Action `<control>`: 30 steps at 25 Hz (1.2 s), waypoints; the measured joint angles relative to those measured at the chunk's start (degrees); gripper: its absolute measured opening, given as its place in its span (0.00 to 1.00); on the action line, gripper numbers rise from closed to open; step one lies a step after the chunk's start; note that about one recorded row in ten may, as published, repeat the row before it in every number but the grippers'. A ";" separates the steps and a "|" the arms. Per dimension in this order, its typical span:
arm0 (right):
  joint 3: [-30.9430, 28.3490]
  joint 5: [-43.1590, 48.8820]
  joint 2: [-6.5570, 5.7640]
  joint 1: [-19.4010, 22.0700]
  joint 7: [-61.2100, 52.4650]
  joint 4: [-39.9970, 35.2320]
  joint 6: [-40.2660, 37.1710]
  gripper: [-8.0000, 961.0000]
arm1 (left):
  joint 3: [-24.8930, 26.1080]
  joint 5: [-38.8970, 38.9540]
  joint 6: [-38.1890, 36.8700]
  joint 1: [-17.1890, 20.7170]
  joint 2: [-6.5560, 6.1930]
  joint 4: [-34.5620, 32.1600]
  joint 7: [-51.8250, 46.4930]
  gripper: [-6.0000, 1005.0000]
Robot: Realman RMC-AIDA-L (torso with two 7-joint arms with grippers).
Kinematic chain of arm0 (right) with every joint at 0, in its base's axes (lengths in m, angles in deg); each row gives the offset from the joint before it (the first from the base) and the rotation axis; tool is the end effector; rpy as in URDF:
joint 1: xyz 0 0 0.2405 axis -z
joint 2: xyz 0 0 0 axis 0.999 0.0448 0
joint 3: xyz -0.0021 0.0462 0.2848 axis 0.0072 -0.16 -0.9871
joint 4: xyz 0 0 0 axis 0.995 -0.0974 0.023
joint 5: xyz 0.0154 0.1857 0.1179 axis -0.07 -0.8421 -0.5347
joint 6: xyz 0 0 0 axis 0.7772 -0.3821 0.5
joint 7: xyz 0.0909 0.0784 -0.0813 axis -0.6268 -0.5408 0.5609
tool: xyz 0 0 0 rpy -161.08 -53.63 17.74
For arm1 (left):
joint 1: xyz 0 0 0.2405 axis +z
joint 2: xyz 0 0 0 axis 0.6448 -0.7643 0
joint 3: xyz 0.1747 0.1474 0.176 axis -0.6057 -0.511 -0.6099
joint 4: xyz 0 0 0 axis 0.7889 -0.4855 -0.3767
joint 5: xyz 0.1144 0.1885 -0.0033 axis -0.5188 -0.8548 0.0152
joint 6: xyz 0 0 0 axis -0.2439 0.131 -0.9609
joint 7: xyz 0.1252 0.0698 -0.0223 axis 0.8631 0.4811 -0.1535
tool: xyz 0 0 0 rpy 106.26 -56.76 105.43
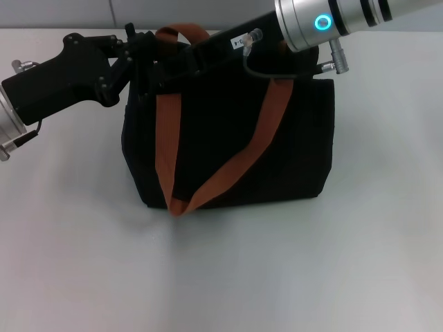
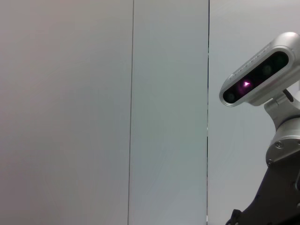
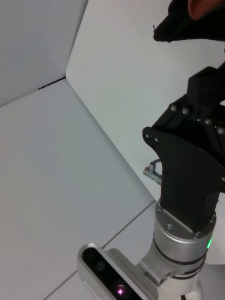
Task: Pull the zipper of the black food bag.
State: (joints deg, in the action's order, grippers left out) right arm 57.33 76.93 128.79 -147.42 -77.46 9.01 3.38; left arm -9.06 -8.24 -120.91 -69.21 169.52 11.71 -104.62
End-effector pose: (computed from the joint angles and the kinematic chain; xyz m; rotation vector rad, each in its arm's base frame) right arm 0.0653 0.4465 -0.0747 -2.9625 0.9416 0.4368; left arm -0.2852 0.3642 0.0182 -2.3844 -0.2959 -1.0383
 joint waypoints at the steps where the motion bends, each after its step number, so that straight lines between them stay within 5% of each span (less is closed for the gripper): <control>1: 0.00 0.00 0.00 0.00 0.00 0.00 0.00 0.23 | 0.00 0.02 0.02 -0.02 0.01 0.00 0.00 0.05; 30: 1.69 -2.57 -0.30 1.15 -0.52 -0.48 0.85 0.10 | 0.70 0.79 0.21 0.19 -0.07 0.46 -0.01 0.06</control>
State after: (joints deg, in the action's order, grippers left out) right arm 59.02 74.37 128.50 -146.28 -77.98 8.53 4.23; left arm -8.36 -7.46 -120.70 -69.02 169.45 12.17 -104.63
